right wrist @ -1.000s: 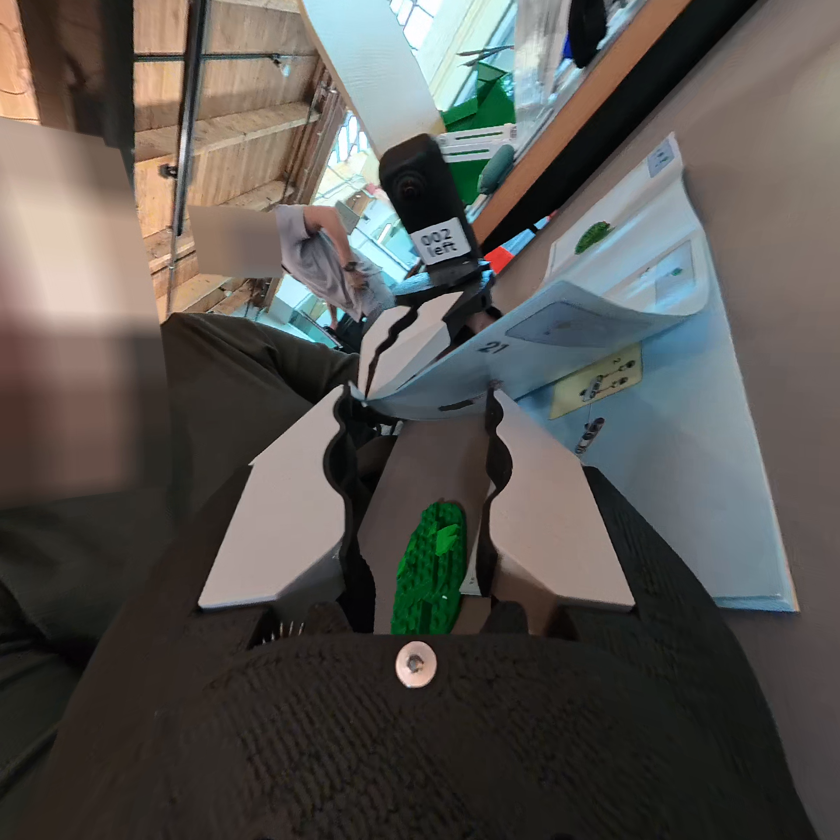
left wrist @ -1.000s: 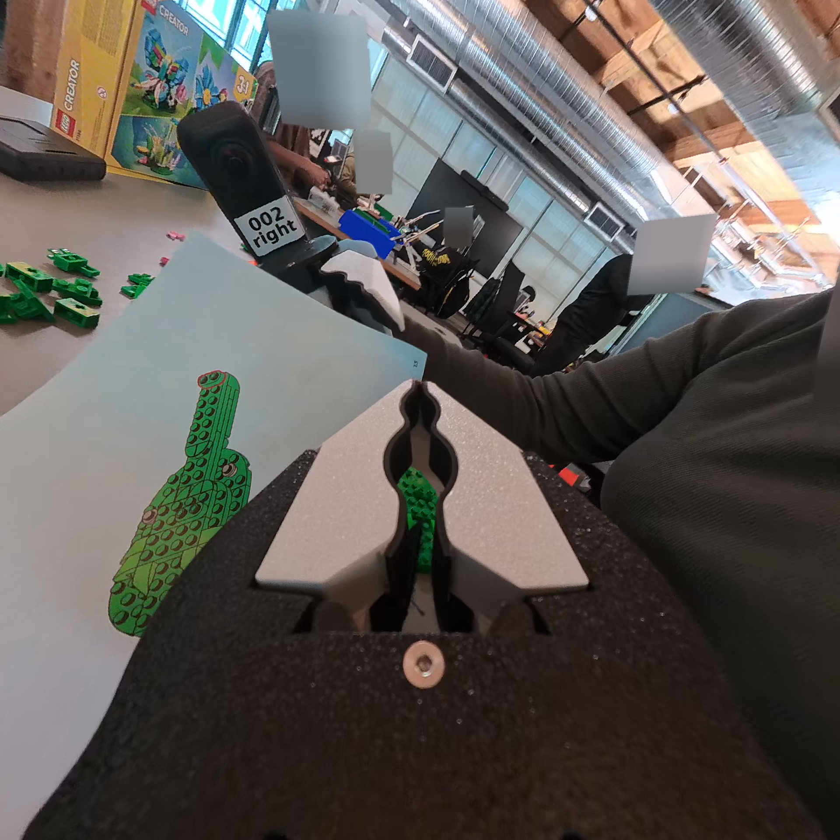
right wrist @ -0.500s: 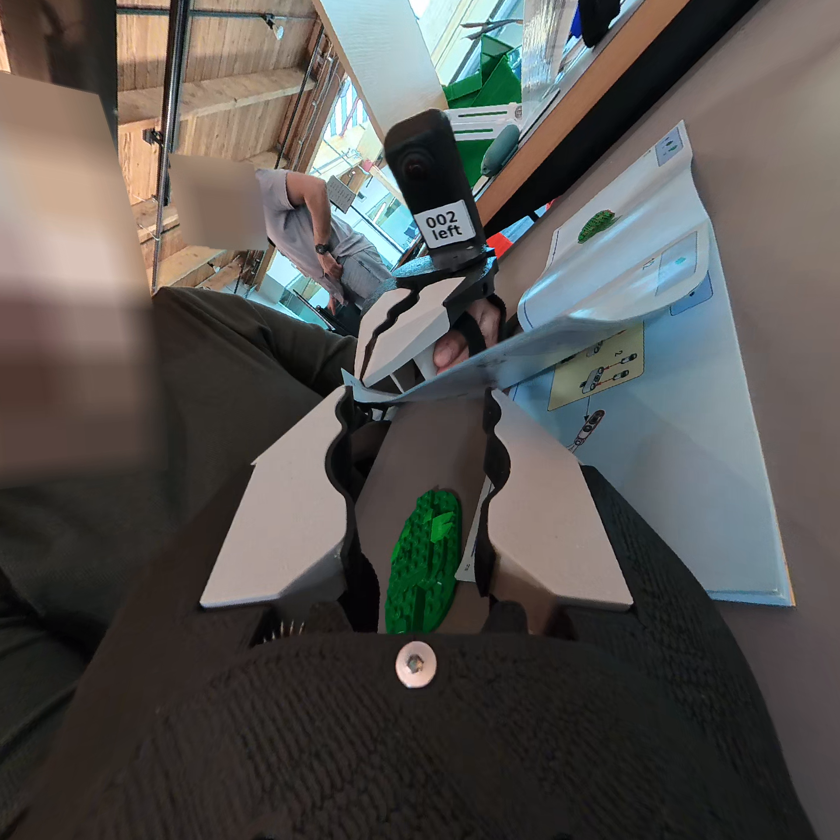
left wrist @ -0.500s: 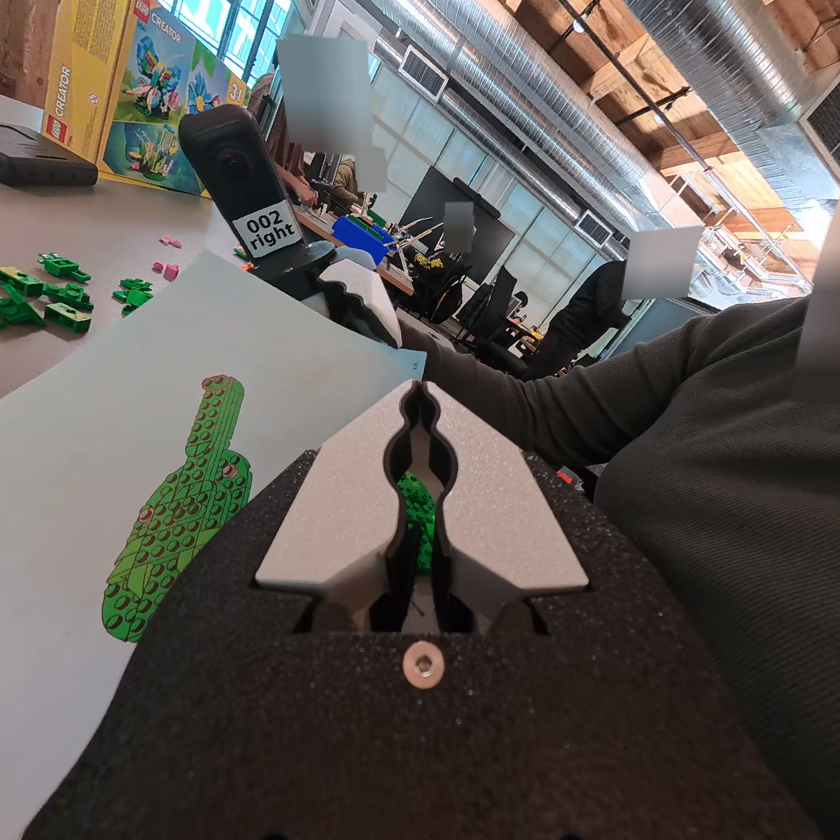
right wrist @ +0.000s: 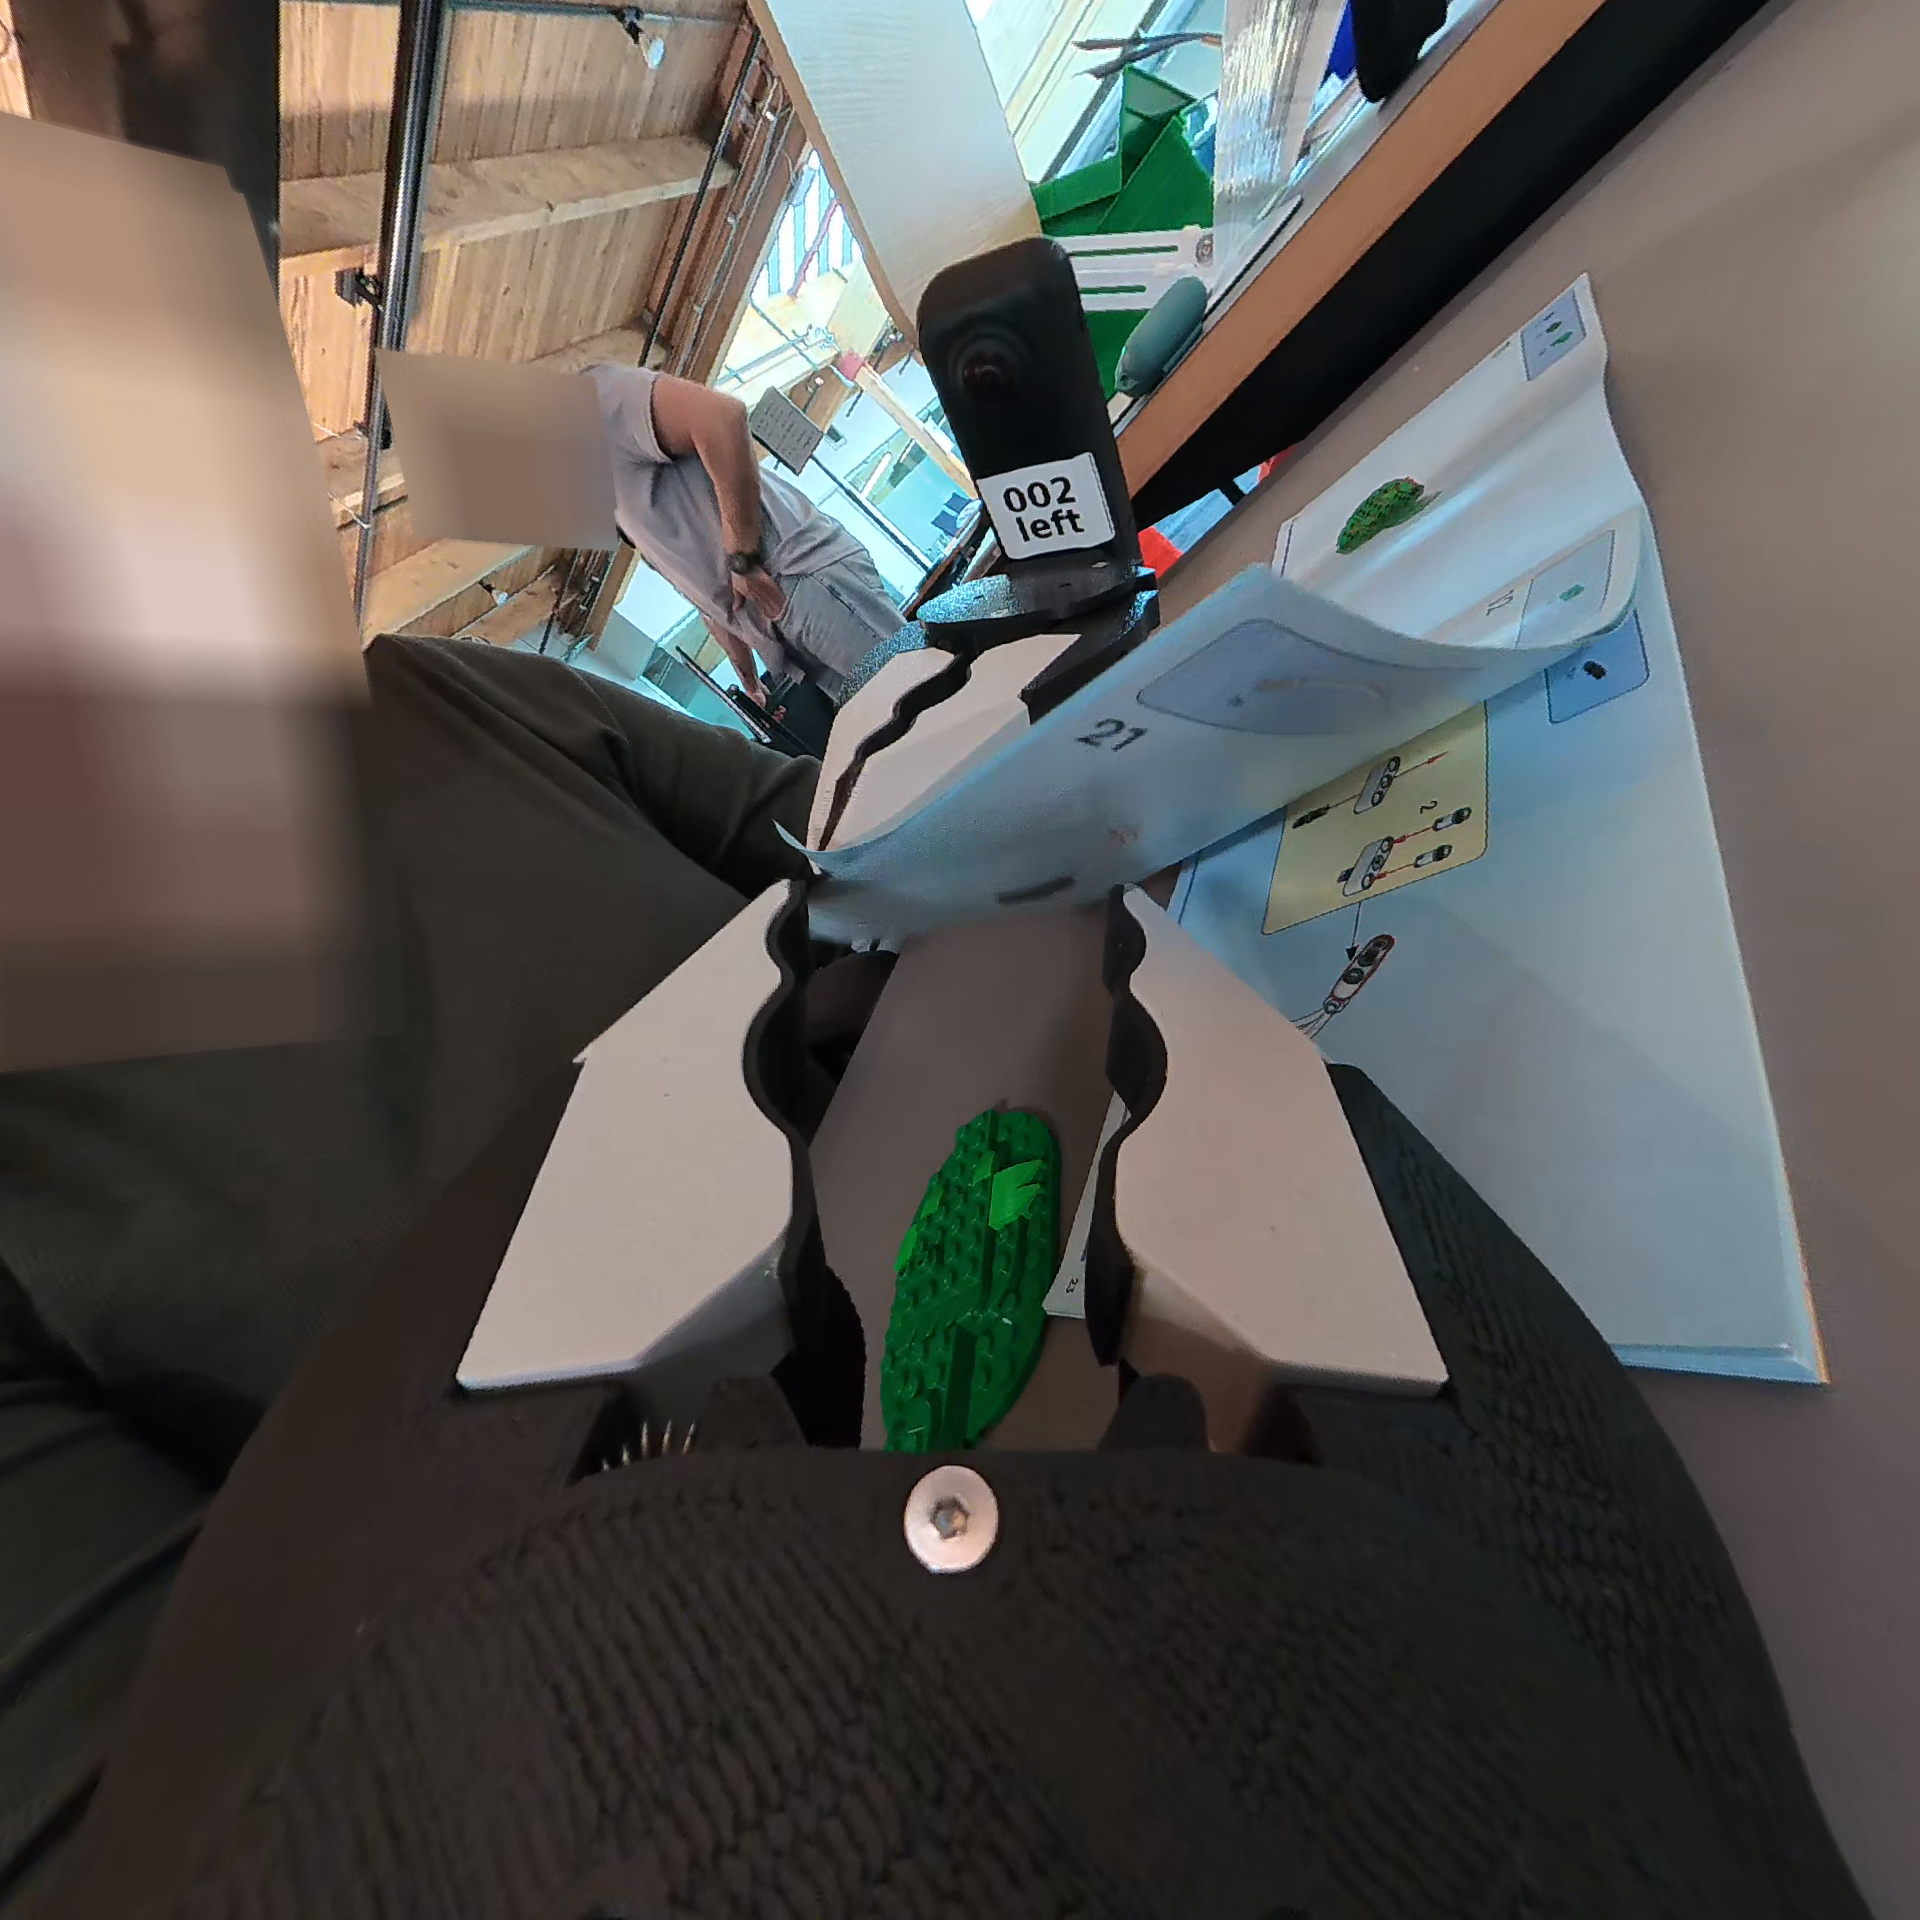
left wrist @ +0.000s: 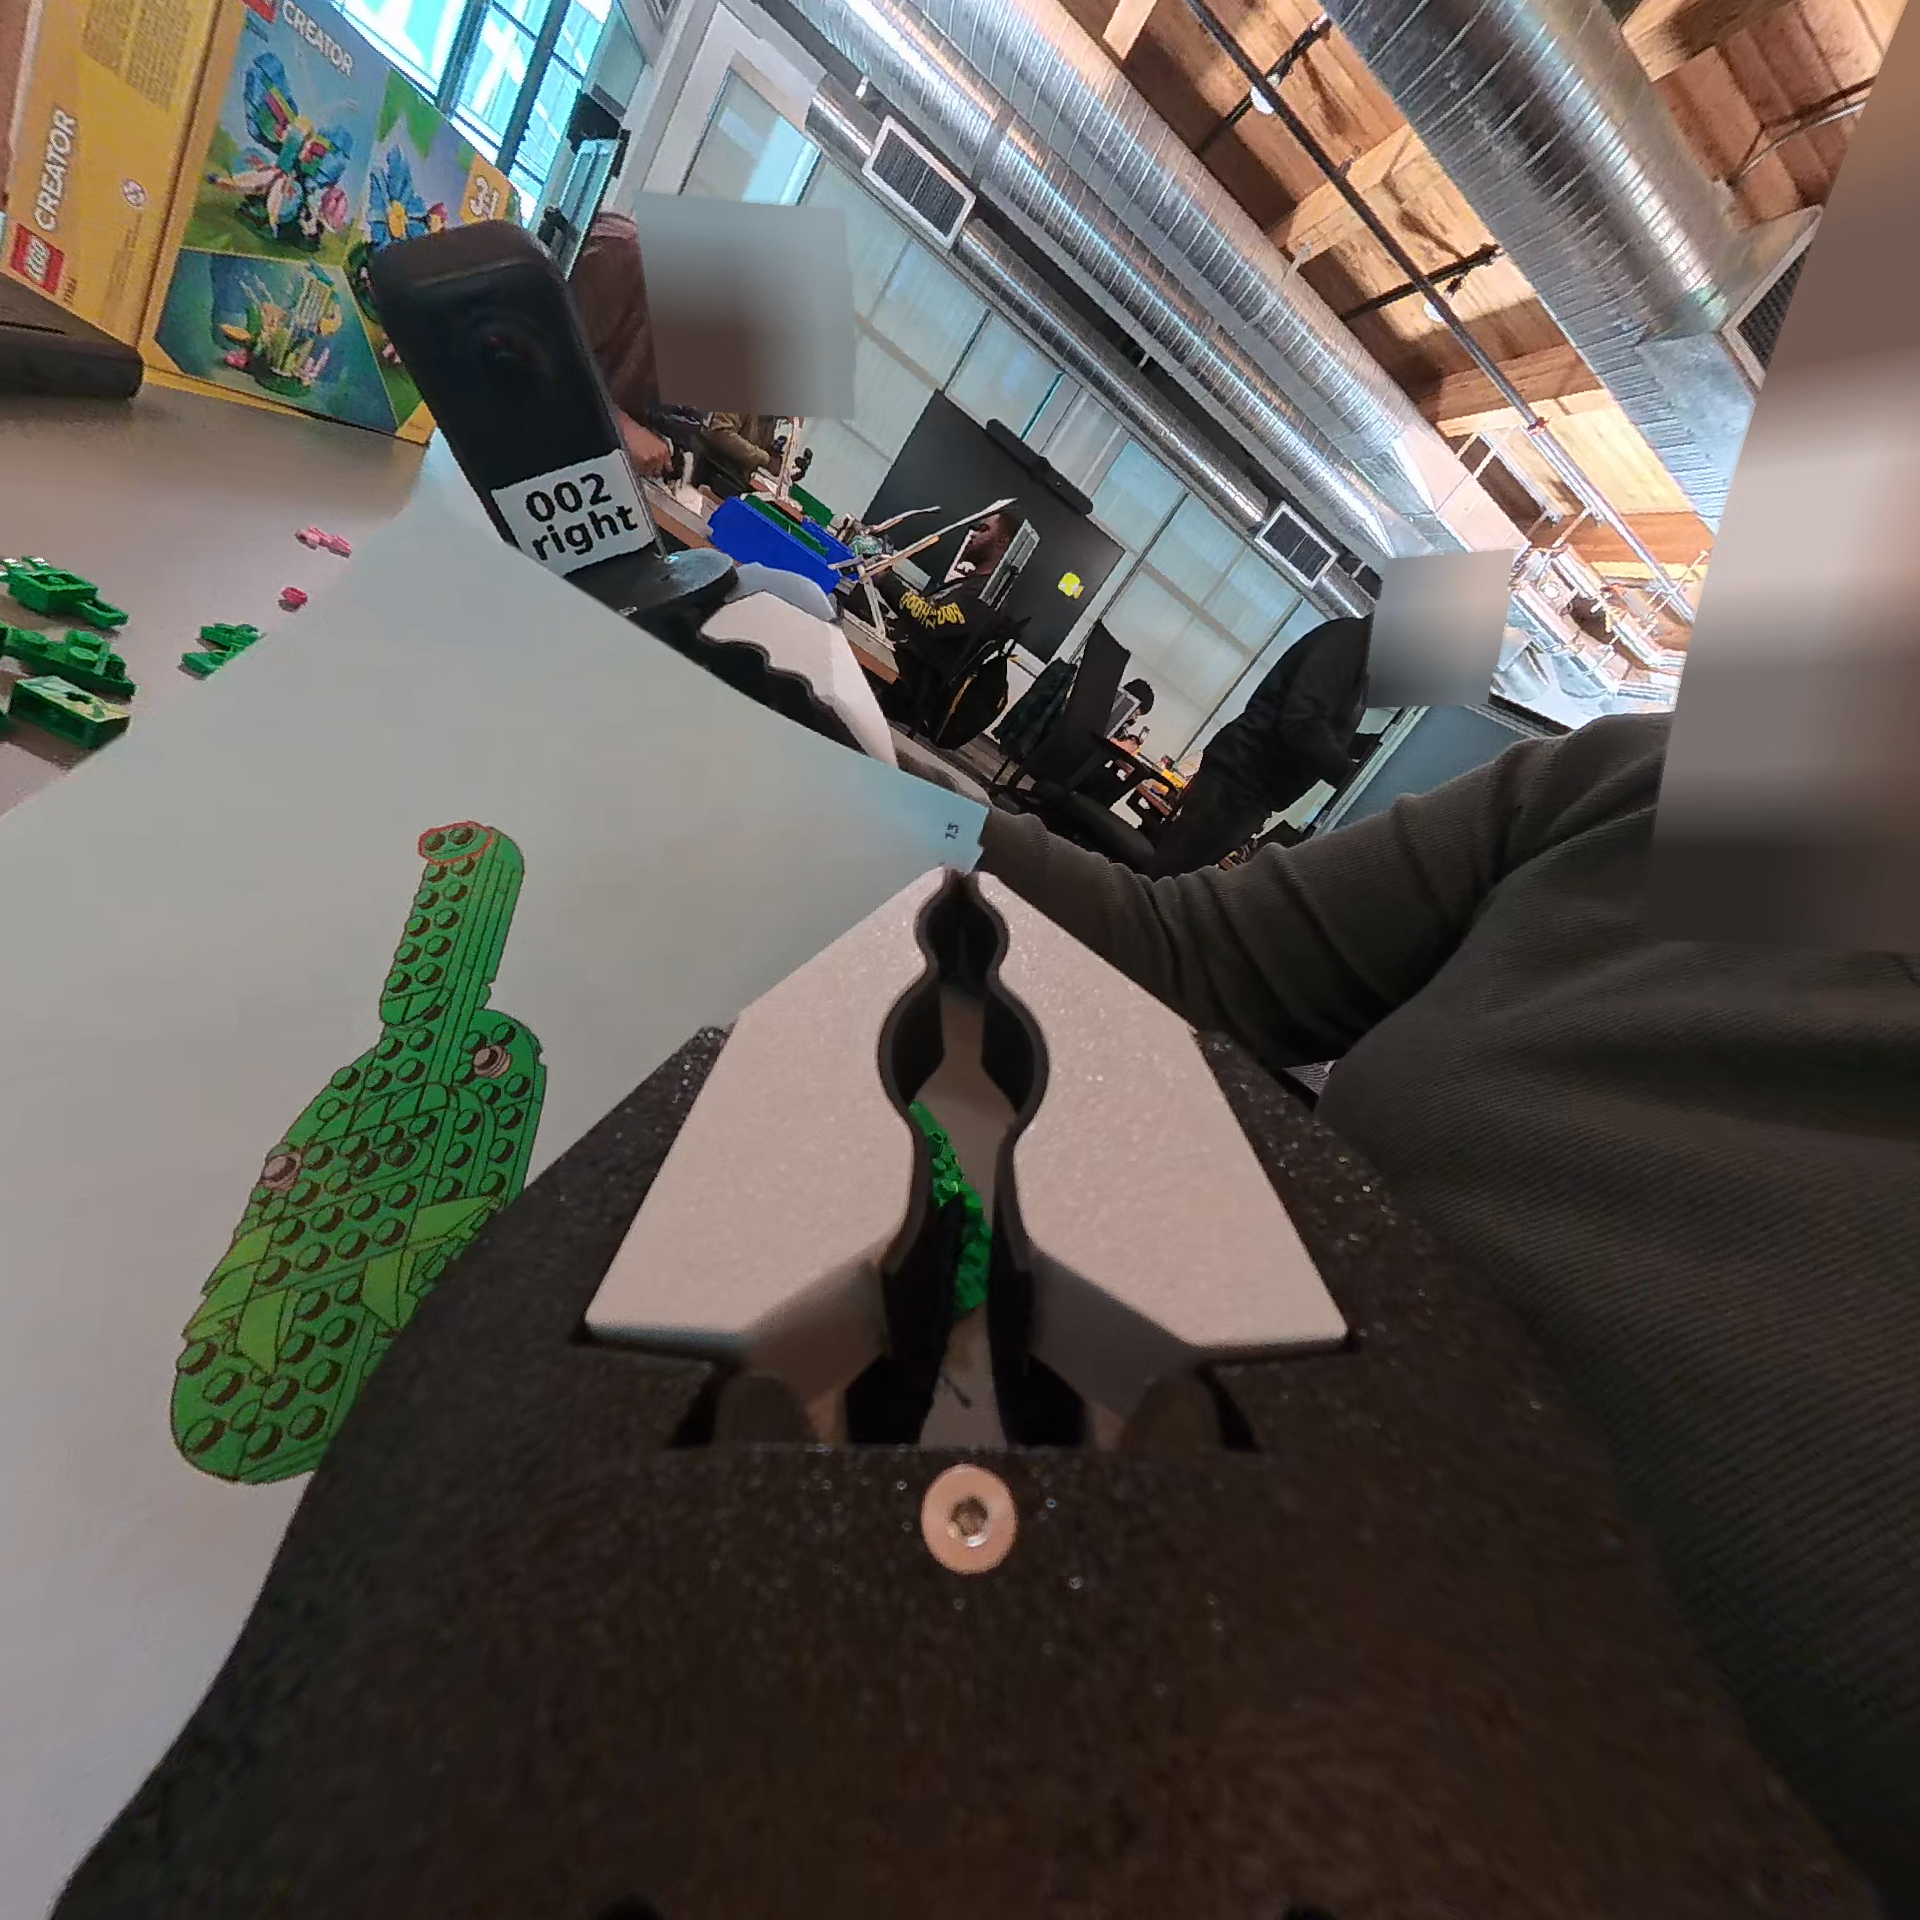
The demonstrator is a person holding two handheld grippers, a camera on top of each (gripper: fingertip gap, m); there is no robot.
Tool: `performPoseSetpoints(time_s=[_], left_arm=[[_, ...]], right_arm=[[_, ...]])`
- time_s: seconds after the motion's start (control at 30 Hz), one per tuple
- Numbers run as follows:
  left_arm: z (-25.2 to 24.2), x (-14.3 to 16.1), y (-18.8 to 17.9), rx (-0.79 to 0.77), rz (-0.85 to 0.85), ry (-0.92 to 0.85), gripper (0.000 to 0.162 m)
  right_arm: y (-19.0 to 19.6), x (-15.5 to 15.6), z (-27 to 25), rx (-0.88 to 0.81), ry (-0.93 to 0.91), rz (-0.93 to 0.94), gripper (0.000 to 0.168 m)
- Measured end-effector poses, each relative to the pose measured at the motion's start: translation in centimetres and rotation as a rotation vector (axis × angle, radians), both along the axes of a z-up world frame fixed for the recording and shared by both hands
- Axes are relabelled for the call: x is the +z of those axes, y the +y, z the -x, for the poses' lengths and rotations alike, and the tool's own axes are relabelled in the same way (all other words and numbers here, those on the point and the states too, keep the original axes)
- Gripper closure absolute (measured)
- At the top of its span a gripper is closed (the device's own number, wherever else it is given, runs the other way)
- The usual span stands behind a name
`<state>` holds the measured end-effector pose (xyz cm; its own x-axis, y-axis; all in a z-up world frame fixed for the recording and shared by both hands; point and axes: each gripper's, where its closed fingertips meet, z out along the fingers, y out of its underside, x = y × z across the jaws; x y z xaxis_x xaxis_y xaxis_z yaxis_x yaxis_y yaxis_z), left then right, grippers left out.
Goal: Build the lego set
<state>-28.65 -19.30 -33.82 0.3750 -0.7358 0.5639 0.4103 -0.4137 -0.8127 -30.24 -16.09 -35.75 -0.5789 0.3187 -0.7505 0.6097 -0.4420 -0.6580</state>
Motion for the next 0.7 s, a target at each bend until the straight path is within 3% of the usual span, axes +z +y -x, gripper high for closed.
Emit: performPoseSetpoints(time_s=[0.43,0.57,0.7], left_arm=[[0.0,0.0,0.0,0.001,0.000,-0.005,0.162],[0.1,0.1,0.1,0.005,-0.002,-0.010,0.162],[0.1,0.1,0.1,0.006,-0.001,-0.010,0.162]], right_arm=[[0.5,0.3,0.0,-0.018,0.008,0.018,0.111],[1.3,-0.7,-0.2,-0.062,-0.010,-0.129,0.111],[4.1,0.5,0.9,-0.259,0.085,-0.303,0.111]])
